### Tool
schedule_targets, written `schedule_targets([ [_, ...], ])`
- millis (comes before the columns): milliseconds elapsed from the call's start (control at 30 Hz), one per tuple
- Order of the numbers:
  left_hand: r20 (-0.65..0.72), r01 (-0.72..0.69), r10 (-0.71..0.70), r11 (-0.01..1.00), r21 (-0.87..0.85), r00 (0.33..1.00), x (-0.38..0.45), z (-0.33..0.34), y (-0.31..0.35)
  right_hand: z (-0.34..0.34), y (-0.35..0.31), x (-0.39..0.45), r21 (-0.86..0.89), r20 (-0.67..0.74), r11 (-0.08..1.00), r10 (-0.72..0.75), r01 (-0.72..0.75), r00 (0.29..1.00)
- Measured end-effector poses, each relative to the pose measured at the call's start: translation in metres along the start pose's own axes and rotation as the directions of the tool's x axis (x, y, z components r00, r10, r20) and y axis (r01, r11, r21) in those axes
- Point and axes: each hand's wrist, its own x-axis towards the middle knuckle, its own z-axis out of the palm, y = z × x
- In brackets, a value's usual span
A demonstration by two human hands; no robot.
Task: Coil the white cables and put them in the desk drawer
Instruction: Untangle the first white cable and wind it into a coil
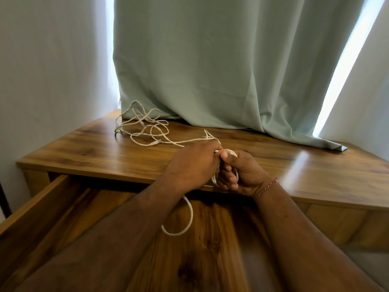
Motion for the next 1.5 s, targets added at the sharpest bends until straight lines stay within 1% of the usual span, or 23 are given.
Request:
schedule_targets([
  [133, -0.021, 0.027, -0.027, 1.0, -0.002, 0.999, 0.002, -0.004, -0.007, 0.009, -0.001, 0.007, -0.061, -0.146, 0.998, -0.024, 0.015, 0.989],
  [267, -0.047, 0.078, -0.079, 0.997, -0.016, 0.996, 0.003, -0.004, -0.021, 0.018, -0.004, 0.012, -0.177, -0.29, 0.982, -0.116, 0.066, 0.95],
  [300, -0.038, 0.09, -0.093, 0.994, -0.069, 0.995, 0.003, -0.004, -0.021, 0.019, -0.004, 0.013, -0.211, -0.308, 0.974, -0.144, 0.08, 0.941],
  [367, -0.004, 0.139, -0.144, 0.957, -0.254, 0.99, 0.004, -0.002, -0.02, 0.023, -0.003, 0.014, -0.272, -0.32, 0.955, -0.205, 0.118, 0.925],
  [433, 0.059, 0.198, -0.194, 0.856, -0.477, 0.979, 0.004, -0.001, -0.017, 0.026, -0.003, 0.015, -0.365, -0.318, 0.916, -0.291, 0.167, 0.902],
  [467, 0.103, 0.231, -0.212, 0.778, -0.584, 0.972, 0.003, -0.001, -0.017, 0.027, -0.004, 0.016, -0.464, -0.313, 0.868, -0.349, 0.178, 0.884],
  [533, 0.186, 0.286, -0.225, 0.604, -0.744, 0.957, 0.001, -0.001, -0.017, 0.024, -0.002, 0.018, -0.683, -0.279, 0.713, -0.453, 0.157, 0.847],
  [600, 0.229, 0.31, -0.222, 0.472, -0.825, 0.948, -0.002, -0.001, -0.014, 0.018, 0.0, 0.018, -0.791, -0.288, 0.604, -0.507, 0.097, 0.812],
  [667, 0.253, 0.319, -0.22, 0.361, -0.876, 0.942, -0.004, -0.001, -0.005, 0.014, 0.002, 0.017, -0.814, -0.334, 0.578, -0.551, 0.06, 0.765],
  [767, 0.32, 0.371, -0.258, 0.18, -0.911, 0.912, -0.002, 0.0, 0.006, 0.018, 0.002, 0.017, -0.836, -0.358, 0.545, -0.633, 0.066, 0.687],
  [800, 0.334, 0.379, -0.267, 0.138, -0.915, 0.904, -0.002, 0.0, 0.008, 0.019, 0.001, 0.017, -0.851, -0.347, 0.52, -0.657, 0.069, 0.67],
  [833, 0.336, 0.378, -0.273, 0.118, -0.918, 0.902, -0.001, 0.0, 0.008, 0.021, 0.001, 0.018, -0.865, -0.333, 0.497, -0.679, 0.076, 0.655],
  [900, 0.312, 0.355, -0.273, 0.124, -0.927, 0.91, 0.0, -0.001, 0.007, 0.025, 0.0, 0.019, -0.885, -0.31, 0.458, -0.712, 0.081, 0.629],
  [933, 0.295, 0.338, -0.275, 0.124, -0.933, 0.915, 0.001, -0.002, 0.007, 0.028, -0.001, 0.019, -0.885, -0.314, 0.458, -0.718, 0.083, 0.621],
  [1000, 0.26, 0.302, -0.289, 0.109, -0.947, 0.921, 0.001, -0.003, 0.008, 0.03, -0.002, 0.021, -0.853, -0.354, 0.514, -0.699, 0.092, 0.621],
  [1033, 0.246, 0.287, -0.296, 0.105, -0.952, 0.923, 0.001, -0.002, 0.009, 0.03, -0.002, 0.021, -0.813, -0.386, 0.574, -0.659, 0.101, 0.645],
  [1133, 0.224, 0.278, -0.348, 0.114, -0.954, 0.91, 0.001, 0.002, 0.009, 0.027, 0.0, 0.025, -0.605, -0.45, 0.789, -0.453, 0.111, 0.77],
  [1167, 0.215, 0.276, -0.384, 0.111, -0.955, 0.898, 0.002, 0.002, 0.007, 0.026, 0.001, 0.026, -0.568, -0.47, 0.817, -0.416, 0.093, 0.779],
  [1233, 0.177, 0.249, -0.476, 0.092, -0.964, 0.862, 0.005, 0.001, 0.002, 0.027, 0.002, 0.027, -0.522, -0.507, 0.849, -0.386, 0.081, 0.771],
  [1300, 0.116, 0.188, -0.576, 0.065, -0.98, 0.809, 0.009, -0.004, -0.008, 0.031, 0.001, 0.025, -0.429, -0.535, 0.902, -0.301, 0.053, 0.789],
  [1367, 0.054, 0.104, -0.655, 0.038, -0.994, 0.754, 0.013, -0.011, -0.019, 0.035, -0.001, 0.021, -0.404, -0.528, 0.914, -0.191, -0.046, 0.828],
  [1433, 0.006, 0.025, -0.715, 0.016, -1.0, 0.7, 0.015, -0.019, -0.028, 0.039, -0.001, 0.018, -0.471, -0.474, 0.862, -0.067, -0.188, 0.878],
  [1500, -0.026, -0.037, -0.75, 0.002, -0.999, 0.661, 0.015, -0.027, -0.033, 0.046, 0.0, 0.018, -0.531, -0.39, 0.801, 0.057, -0.276, 0.919],
])
